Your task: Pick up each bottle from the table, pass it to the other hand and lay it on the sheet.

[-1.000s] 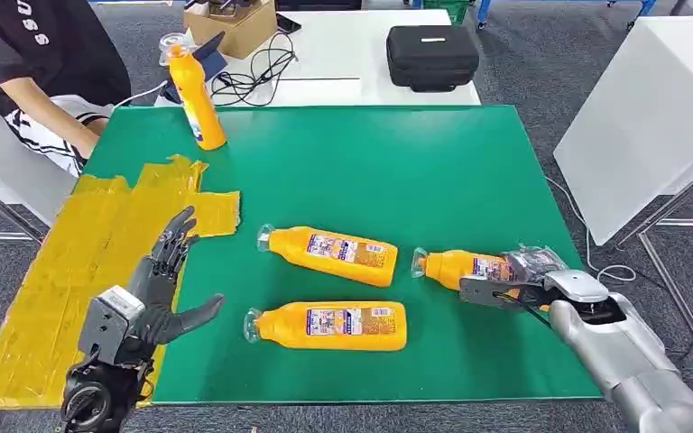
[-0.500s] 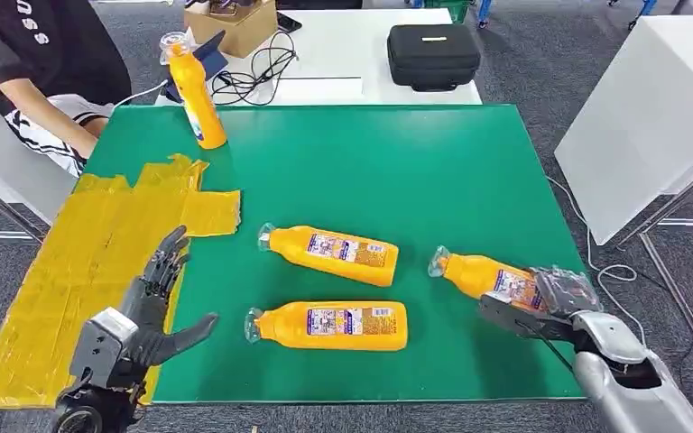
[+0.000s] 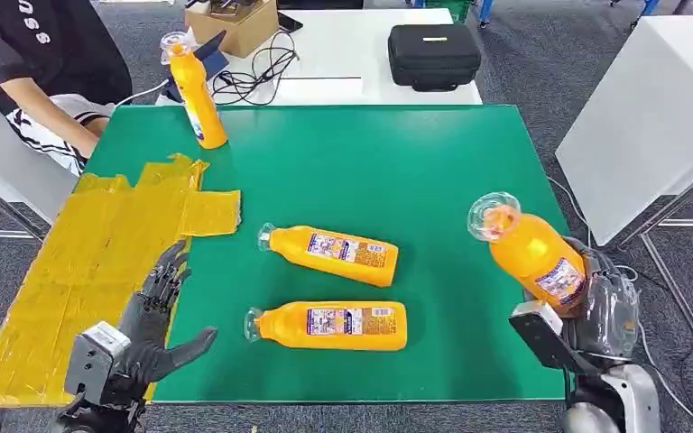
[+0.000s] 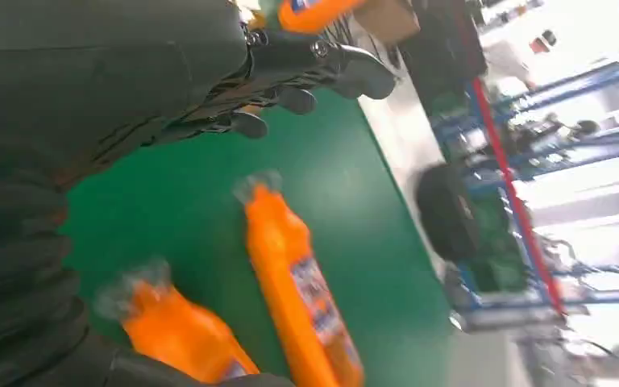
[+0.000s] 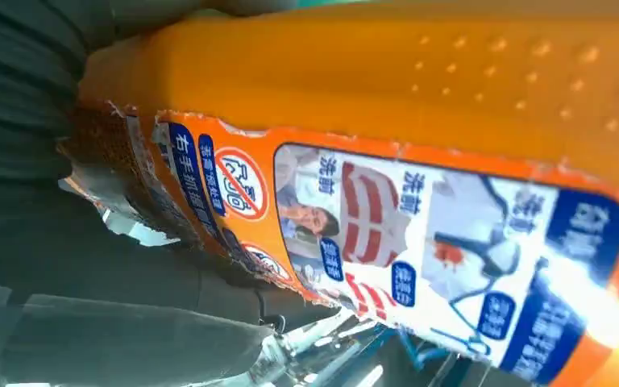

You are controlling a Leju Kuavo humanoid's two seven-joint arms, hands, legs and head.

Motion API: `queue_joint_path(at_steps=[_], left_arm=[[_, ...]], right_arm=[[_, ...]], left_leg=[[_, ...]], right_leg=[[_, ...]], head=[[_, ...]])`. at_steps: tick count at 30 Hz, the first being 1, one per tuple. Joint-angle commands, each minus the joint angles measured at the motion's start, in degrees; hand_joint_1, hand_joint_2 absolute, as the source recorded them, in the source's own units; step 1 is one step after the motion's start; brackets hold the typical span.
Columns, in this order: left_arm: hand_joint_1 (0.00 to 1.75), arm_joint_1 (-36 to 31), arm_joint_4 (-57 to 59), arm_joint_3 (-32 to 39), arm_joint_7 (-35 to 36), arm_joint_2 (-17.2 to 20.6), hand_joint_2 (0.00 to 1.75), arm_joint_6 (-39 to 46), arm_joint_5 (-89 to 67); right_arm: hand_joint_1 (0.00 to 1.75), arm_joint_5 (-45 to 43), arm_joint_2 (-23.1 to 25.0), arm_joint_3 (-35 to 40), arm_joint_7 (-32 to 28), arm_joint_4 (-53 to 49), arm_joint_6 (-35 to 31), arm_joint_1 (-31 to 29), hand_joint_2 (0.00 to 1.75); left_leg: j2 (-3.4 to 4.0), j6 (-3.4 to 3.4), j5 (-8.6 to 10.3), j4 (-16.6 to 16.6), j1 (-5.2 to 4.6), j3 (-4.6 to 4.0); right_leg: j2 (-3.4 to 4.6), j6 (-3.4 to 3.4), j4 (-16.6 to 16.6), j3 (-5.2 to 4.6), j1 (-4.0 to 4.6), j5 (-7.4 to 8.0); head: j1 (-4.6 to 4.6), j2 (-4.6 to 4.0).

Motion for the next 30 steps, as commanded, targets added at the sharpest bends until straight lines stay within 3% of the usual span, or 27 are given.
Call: queue_joint_path(at_steps=[1,3,6,9,18,22,30], left_arm=[[0.00,-1.7,0.2,-6.8,0.1,2.7,1.75,-2.7,4.8],[0.00,-2.0,-0.8,-9.4,0.1,3.0,1.75,-4.7,7.1],[0.00,-4.6,0.0,-13.1,0.2,3.9,1.75,-7.2,9.0],[0.00,-8.0,1.8,-16.1,-0.1,5.7,1.75,-7.8,9.7],[0.00,-18.1,3.0,-23.7,0.7,8.7,1.75,-5.2,12.7],[0.00,-18.3,2.6,-24.6,0.3,8.9,1.75,-4.5,12.8],[0.00,-18.5,2.0,-25.1,0.3,8.1,1.75,-3.0,11.5]], right_arm=[[1.75,-4.9,5.4,1.8,-5.7,-0.2,-3.4,-0.2,1.75],[1.75,-6.9,5.2,5.7,-8.4,1.7,-5.1,-1.2,1.75],[1.75,-17.3,2.2,11.7,-15.6,6.5,-7.5,-5.2,1.75],[1.75,-23.5,2.0,15.1,-20.3,7.2,-4.7,-6.7,1.75],[1.75,-23.7,6.8,25.8,-21.6,8.8,1.2,-13.2,1.75],[1.75,-22.6,8.6,28.4,-19.7,9.4,3.6,-14.8,1.75],[1.75,-24.3,8.1,31.5,-19.0,12.1,7.4,-17.7,1.75]], left_leg=[[0.11,-0.02,-0.02,0.0,0.00,0.10],[0.17,-0.05,-0.08,0.0,0.04,0.22],[0.29,-0.05,-0.07,0.0,0.03,0.25],[0.32,-0.07,-0.07,-0.1,0.01,0.36],[0.19,-0.08,0.02,0.0,0.01,0.20],[0.25,-0.05,0.02,0.0,0.01,0.21],[0.29,-0.04,0.00,0.0,0.01,0.22]], right_leg=[[0.03,0.05,0.0,0.10,0.00,0.00],[0.03,0.08,-0.1,0.24,0.03,-0.02],[0.12,0.07,-0.1,0.25,0.00,0.00],[0.13,0.09,-0.1,0.37,-0.02,0.01],[0.05,0.04,0.0,0.18,0.01,0.03],[0.14,0.03,0.0,0.16,0.01,0.05],[0.12,0.08,0.0,0.21,0.00,0.03]], head=[[0.04,0.00],[0.04,0.00],[0.02,0.00],[0.02,0.00],[0.00,0.00],[0.00,0.00],[0.02,0.00]])
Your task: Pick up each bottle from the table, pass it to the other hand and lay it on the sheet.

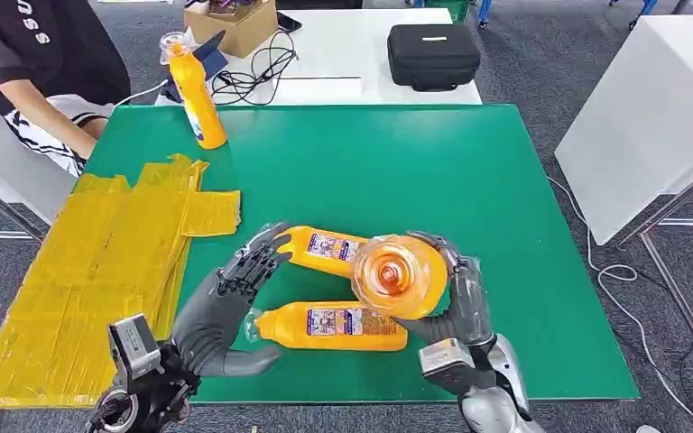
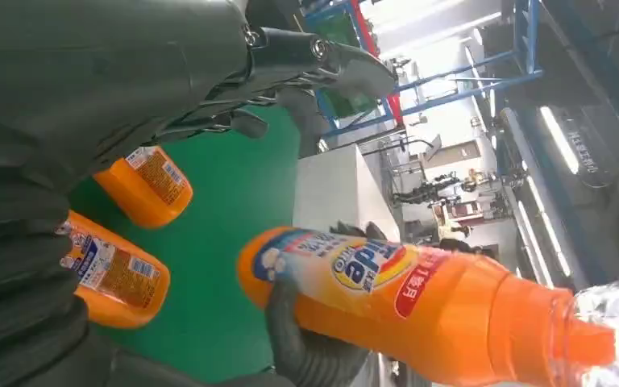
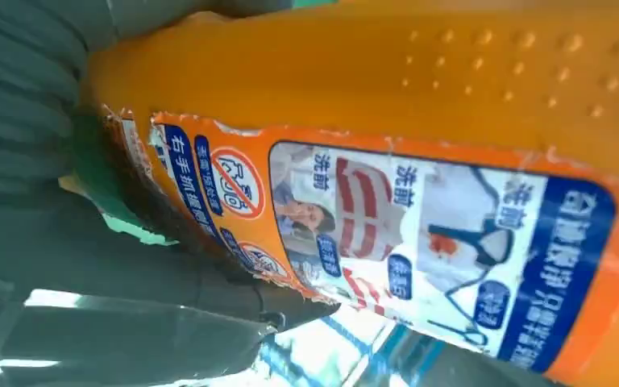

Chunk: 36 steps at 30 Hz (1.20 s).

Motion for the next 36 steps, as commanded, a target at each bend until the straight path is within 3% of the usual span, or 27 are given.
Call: queue_joint_path(at_steps=[1,26,36], left_arm=[[0.00,-3.0,2.3,-3.6,0.3,1.5,1.75,1.0,-0.9],[0.00,-1.5,0.9,-3.7,0.8,0.5,1.75,3.2,-2.7],[0.00,-2.9,0.8,-3.9,1.9,-1.6,1.75,4.3,-4.3]], right_arm=[[1.75,-1.1,0.6,5.7,0.8,7.1,2.0,-6.2,1.75],[1.75,-5.4,3.6,8.0,5.2,9.7,4.7,-9.1,1.75],[1.75,-4.4,4.5,13.0,8.6,11.1,11.9,-10.6,1.75]], left_leg=[[0.09,-0.02,-0.03,0.0,0.00,0.17],[0.13,-0.03,-0.05,0.0,-0.02,0.15],[0.08,-0.05,-0.10,0.0,0.00,0.24]], right_leg=[[0.02,0.07,-0.1,0.16,-0.02,0.00],[0.05,0.06,-0.1,0.13,-0.01,0.00],[-0.03,0.07,-0.1,0.24,0.01,-0.06]], head=[[0.02,0.00],[0.00,0.00],[0.00,0.00]])
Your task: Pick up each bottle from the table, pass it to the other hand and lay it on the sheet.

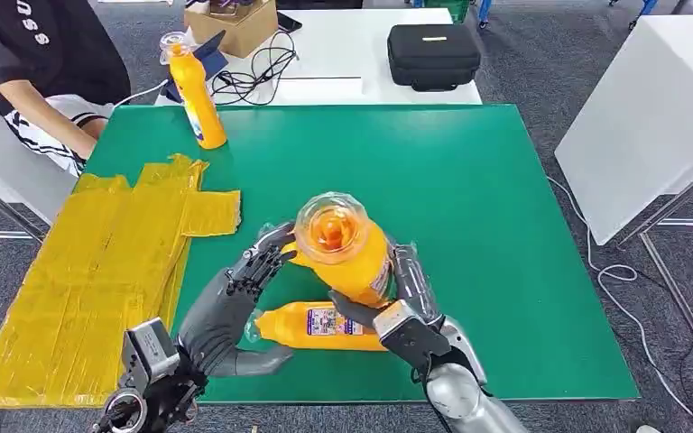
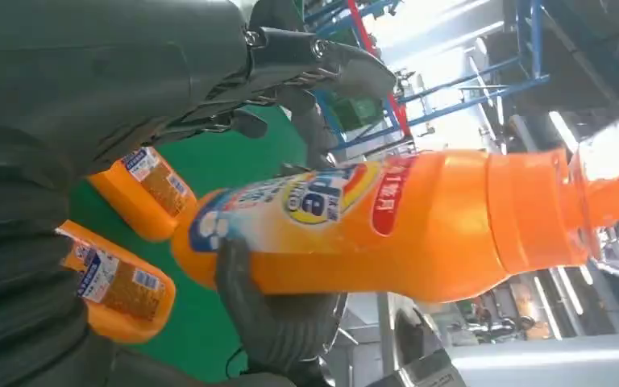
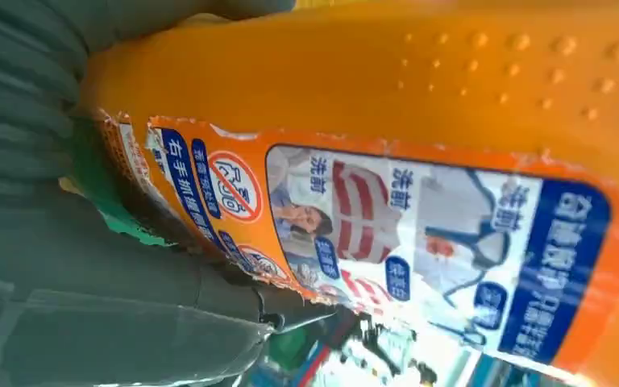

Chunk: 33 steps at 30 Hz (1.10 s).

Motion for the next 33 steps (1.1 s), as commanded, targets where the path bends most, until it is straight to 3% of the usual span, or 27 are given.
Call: queue_joint_path(at_steps=[1,7,16,21,27,28,29,33], left_arm=[[0.00,-2.3,0.9,-1.3,1.0,-1.9,1.75,0.7,-1.0],[0.00,-1.6,1.2,0.6,1.2,-2.5,1.75,1.2,-0.9],[0.00,-1.5,1.3,0.6,1.2,-2.4,1.75,1.2,-0.9],[0.00,0.6,1.4,1.6,0.4,-1.8,1.75,2.0,-0.9],[0.00,2.7,0.4,3.2,0.1,-3.0,1.75,1.7,-1.5],[1.52,2.8,0.3,3.3,0.1,-3.1,1.75,1.6,-1.5],[1.75,2.2,0.6,3.3,0.1,-2.5,1.75,1.4,-1.7],[1.75,1.8,1.0,4.4,-0.3,-2.9,1.75,0.8,-1.6]], right_arm=[[1.75,1.0,0.4,6.3,1.5,5.3,4.5,-4.1,1.75],[1.75,1.9,1.7,10.3,3.0,9.0,8.9,-6.6,1.75],[1.75,1.9,2.0,10.4,2.9,9.2,8.7,-6.3,1.75],[1.75,4.4,2.6,15.5,3.1,14.1,12.9,-8.2,1.75],[1.75,5.7,3.3,16.0,1.8,17.3,12.2,-8.8,1.75],[1.75,5.7,3.2,15.8,1.8,17.3,12.2,-8.8,1.75],[1.75,5.6,3.3,15.2,1.8,17.5,11.6,-8.8,1.75],[1.75,5.1,3.7,12.5,1.4,18.1,9.7,-8.7,1.75]], left_leg=[[0.08,-0.04,-0.08,0.0,0.03,0.16],[0.17,-0.05,-0.07,0.0,0.04,0.19],[0.10,-0.04,-0.06,0.0,0.03,0.17],[0.16,-0.03,-0.03,-0.1,0.00,0.12],[0.12,-0.03,-0.03,-0.1,0.01,0.12],[0.24,-0.08,-0.16,-0.1,0.06,0.39],[0.11,-0.03,-0.05,-0.1,0.02,0.16],[0.02,-0.02,-0.01,0.0,0.01,0.08]], right_leg=[[0.01,0.06,0.0,0.17,0.03,-0.04],[0.09,0.06,-0.1,0.17,0.04,0.00],[0.03,0.07,-0.1,0.19,0.03,-0.02],[0.11,0.03,-0.1,0.10,-0.01,0.02],[0.06,0.04,-0.1,0.11,0.01,0.00],[0.11,0.08,-0.1,0.37,0.06,-0.07],[0.04,0.05,-0.1,0.16,0.02,-0.02],[-0.03,0.04,0.0,0.08,0.01,-0.01]], head=[[0.00,0.00],[0.00,0.00],[0.02,0.00],[0.00,0.00],[0.00,0.00],[0.02,0.00],[0.00,0.00],[0.02,0.00]])
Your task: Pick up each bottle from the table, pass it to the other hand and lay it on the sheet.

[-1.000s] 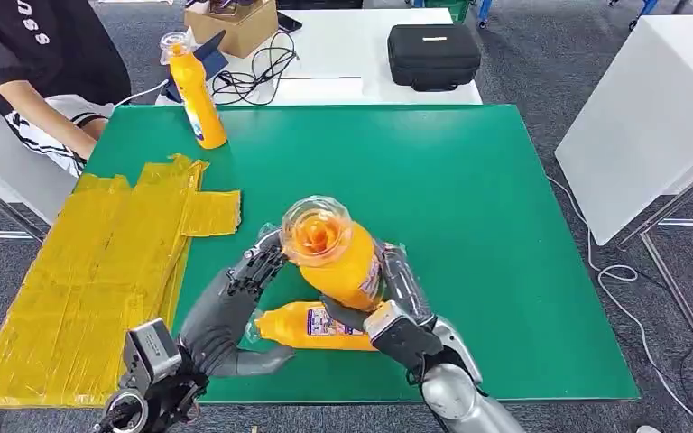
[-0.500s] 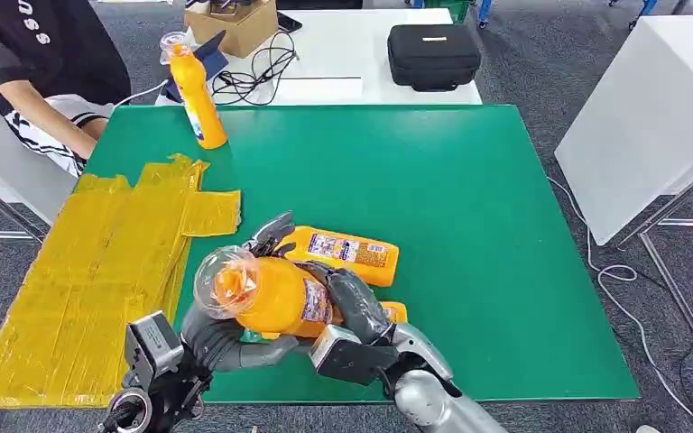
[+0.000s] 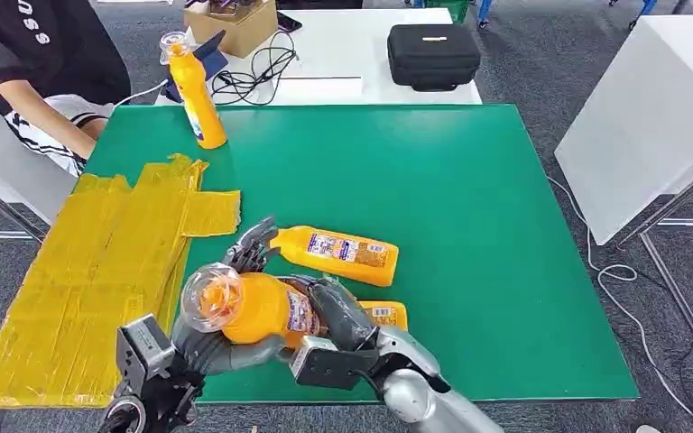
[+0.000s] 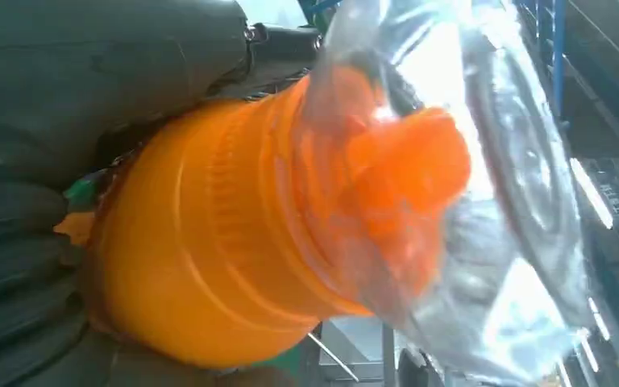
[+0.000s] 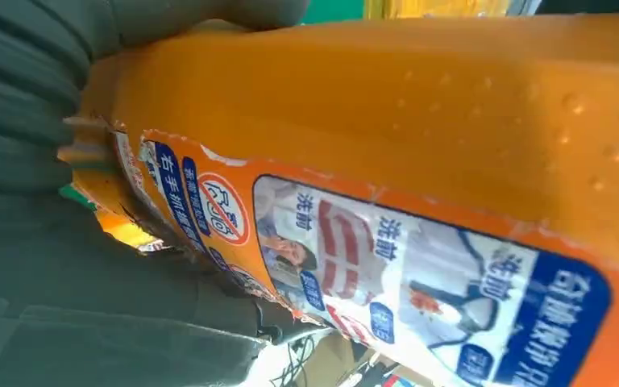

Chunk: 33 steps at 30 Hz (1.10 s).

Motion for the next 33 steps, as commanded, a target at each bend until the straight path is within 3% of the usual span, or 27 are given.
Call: queue_joint_path(at_steps=[1,21,22,23,24,33], left_arm=[[1.75,-1.4,1.4,2.3,-0.3,-1.4,1.75,-1.3,-0.5],[1.75,-0.8,1.8,0.8,-0.9,-0.3,1.75,-0.7,-0.2],[1.75,-0.9,1.9,0.7,-0.9,-0.2,1.75,-0.2,-0.2],[1.75,-0.8,1.7,0.7,-0.9,-0.2,1.75,0.3,-0.2],[1.75,-0.6,1.4,0.9,-0.9,-0.1,1.75,0.6,-0.2],[1.75,-0.2,0.5,1.5,-1.0,0.1,1.75,0.7,-0.2]], right_arm=[[1.75,-0.2,0.8,-0.2,-0.7,7.1,-2.2,-2.5,1.75],[1.75,-5.8,0.2,-3.7,-2.2,3.7,-6.3,-1.2,1.75],[1.68,-6.2,0.0,-4.1,-2.2,2.8,-6.9,-1.0,1.75],[0.44,-6.7,-0.3,-4.9,-2.2,1.6,-7.7,-0.7,1.75],[0.00,-7.2,-0.5,-5.5,-2.2,0.5,-8.4,-0.3,1.75],[0.00,-8.5,-1.2,-6.9,-2.1,-2.8,-9.0,0.3,1.75]], left_leg=[[0.03,-0.03,-0.05,0.0,0.03,0.19],[0.01,-0.01,0.00,0.0,0.00,0.06],[0.00,-0.01,-0.03,0.0,-0.01,0.11],[-0.03,-0.02,-0.03,0.0,0.00,0.11],[-0.01,-0.03,-0.07,0.0,0.02,0.18],[0.05,-0.02,-0.04,0.0,-0.02,0.09]], right_leg=[[-0.04,0.07,-0.1,0.22,0.03,-0.02],[-0.07,0.05,0.0,0.08,0.00,-0.01],[-0.09,0.07,0.0,0.14,-0.01,-0.03],[-0.12,0.07,0.0,0.14,0.00,-0.04],[-0.12,0.09,-0.1,0.23,0.02,-0.07],[-0.03,0.06,0.0,0.10,-0.02,-0.03]], head=[[0.00,0.00],[0.00,0.00],[0.00,0.00],[0.00,0.00],[-0.02,0.00],[0.02,0.00]])
